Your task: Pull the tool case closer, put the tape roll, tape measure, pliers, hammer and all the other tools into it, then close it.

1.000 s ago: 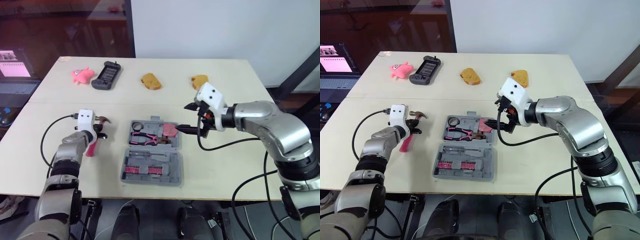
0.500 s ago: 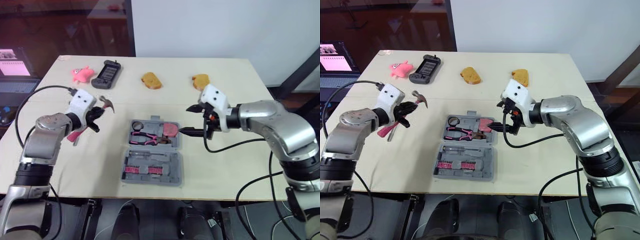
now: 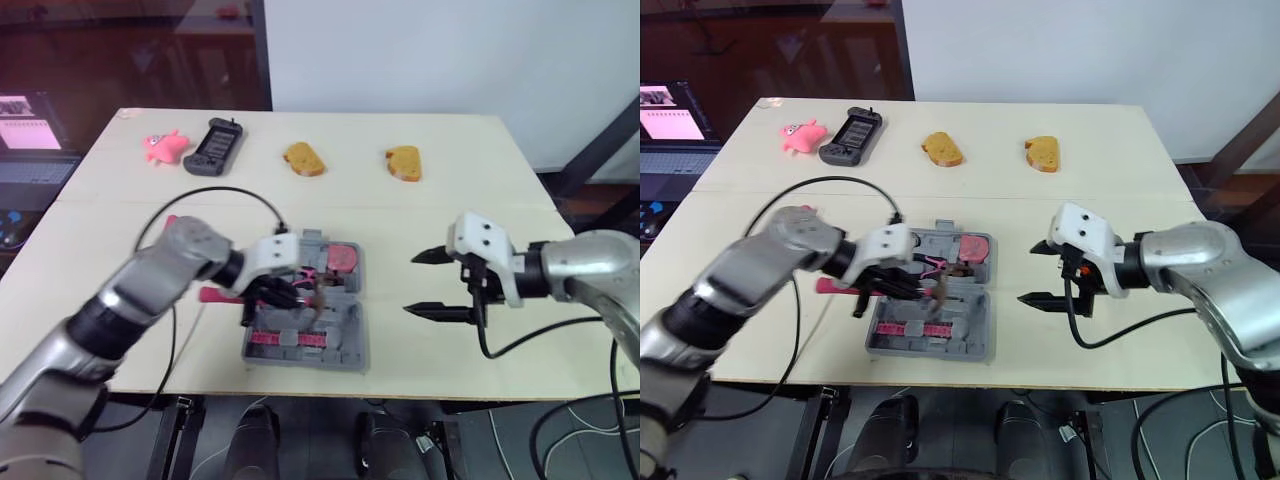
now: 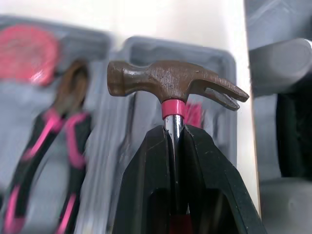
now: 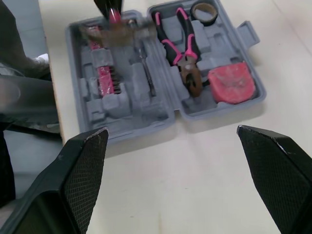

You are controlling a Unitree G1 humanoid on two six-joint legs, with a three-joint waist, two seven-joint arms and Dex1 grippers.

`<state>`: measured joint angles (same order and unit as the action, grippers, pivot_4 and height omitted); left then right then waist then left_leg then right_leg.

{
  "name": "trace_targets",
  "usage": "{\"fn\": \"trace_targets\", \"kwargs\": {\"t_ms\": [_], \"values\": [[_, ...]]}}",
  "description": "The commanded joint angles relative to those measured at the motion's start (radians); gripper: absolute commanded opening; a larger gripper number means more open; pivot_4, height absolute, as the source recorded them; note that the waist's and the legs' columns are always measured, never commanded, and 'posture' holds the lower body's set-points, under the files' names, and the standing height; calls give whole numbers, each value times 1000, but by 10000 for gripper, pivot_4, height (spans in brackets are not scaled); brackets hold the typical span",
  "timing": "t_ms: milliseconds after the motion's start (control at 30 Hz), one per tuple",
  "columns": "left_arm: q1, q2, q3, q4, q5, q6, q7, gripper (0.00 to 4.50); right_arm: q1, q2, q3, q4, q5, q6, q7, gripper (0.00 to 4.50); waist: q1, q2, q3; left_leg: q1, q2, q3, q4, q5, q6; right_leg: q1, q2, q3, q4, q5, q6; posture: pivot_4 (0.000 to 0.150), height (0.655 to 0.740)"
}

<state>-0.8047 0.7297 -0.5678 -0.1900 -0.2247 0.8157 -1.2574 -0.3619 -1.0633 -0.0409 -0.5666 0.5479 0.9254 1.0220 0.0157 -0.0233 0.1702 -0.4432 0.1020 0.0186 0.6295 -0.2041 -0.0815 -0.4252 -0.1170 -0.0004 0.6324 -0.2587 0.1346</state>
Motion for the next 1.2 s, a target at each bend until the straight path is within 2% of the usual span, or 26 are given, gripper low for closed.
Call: {"fn": "trace_targets", "kwargs": {"t_ms": [33,133,400,700,1200], "values": [[-71,-42,-70,33,44,36,-18,652,17,-18,-70,-66,31,42,-42,45000,-3,0,0,0,0,0,1,0,0,0,0,0,0,0,0,1500,7207],[-132,-109,-141,70,67,120,-6,652,53,-14,-103,-104,49,80,-80,45000,-3,0,0,0,0,-1,1,0,1,0,0,0,0,0,0,1500,7207],[-166,-175,-244,104,151,133,33,652,98,-4,-136,-144,56,112,-163,45000,-2,0,1,0,0,-1,1,0,1,0,0,0,0,0,0,1500,7207],[-102,-204,-236,157,199,87,97,652,90,-8,-125,-134,59,98,-188,45000,-2,0,0,0,0,-1,1,0,1,0,0,0,1,0,0,1500,7207],[-91,-265,-244,204,236,32,131,652,85,-19,-128,-120,60,97,-199,45000,-1,0,0,0,0,-1,2,0,1,0,0,0,1,0,1,1500,7207]]}}
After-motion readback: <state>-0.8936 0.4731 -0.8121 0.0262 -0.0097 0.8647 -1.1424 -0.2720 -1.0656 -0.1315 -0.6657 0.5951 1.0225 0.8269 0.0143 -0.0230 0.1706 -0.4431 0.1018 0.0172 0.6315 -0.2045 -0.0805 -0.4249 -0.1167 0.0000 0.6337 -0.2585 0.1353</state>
